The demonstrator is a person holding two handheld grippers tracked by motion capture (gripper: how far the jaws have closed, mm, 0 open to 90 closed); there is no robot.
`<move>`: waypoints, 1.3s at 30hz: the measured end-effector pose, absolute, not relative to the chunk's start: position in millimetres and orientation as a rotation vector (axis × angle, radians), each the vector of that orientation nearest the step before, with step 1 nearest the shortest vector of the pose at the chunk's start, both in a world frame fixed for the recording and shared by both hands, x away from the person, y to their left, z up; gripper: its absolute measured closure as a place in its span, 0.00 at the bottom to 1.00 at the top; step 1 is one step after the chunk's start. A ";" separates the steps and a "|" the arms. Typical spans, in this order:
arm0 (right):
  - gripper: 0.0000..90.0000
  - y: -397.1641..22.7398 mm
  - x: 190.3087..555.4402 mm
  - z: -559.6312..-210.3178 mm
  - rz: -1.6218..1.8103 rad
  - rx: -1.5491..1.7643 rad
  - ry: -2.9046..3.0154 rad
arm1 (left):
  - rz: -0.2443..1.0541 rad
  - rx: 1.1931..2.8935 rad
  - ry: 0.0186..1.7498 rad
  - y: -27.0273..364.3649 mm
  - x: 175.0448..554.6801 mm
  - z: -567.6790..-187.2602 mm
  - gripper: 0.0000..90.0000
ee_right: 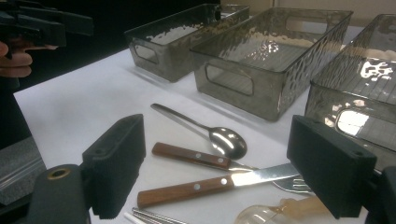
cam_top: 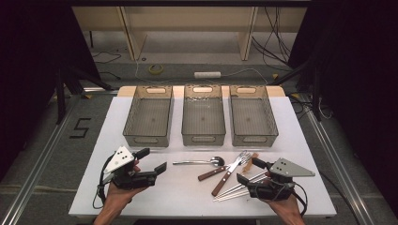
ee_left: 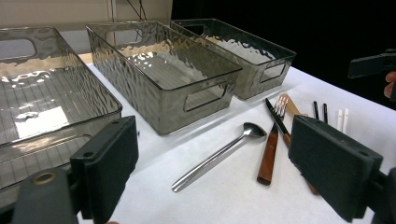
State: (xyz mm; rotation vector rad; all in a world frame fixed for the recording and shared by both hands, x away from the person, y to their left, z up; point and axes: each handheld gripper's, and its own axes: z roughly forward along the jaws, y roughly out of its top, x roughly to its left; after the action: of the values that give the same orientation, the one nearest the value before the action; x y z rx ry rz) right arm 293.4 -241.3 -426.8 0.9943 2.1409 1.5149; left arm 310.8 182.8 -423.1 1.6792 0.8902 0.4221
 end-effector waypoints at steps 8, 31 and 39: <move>0.26 -243.7 297.1 -424.2 1.461 0.970 2.195 | 0.422 1.681 0.890 182.6 310.8 -423.1 0.17; 0.27 -244.6 300.0 -422.1 1.432 0.956 2.232 | 0.428 1.686 0.884 182.2 311.0 -423.2 0.17; 0.28 -246.1 303.3 -415.8 1.359 0.868 2.316 | 0.428 1.692 0.881 182.2 311.0 -423.3 0.17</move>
State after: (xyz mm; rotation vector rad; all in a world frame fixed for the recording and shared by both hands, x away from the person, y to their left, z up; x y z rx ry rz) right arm 303.3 -246.1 -415.8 0.8683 2.3162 1.3589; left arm 311.0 182.2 -423.3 1.6919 0.8809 0.4281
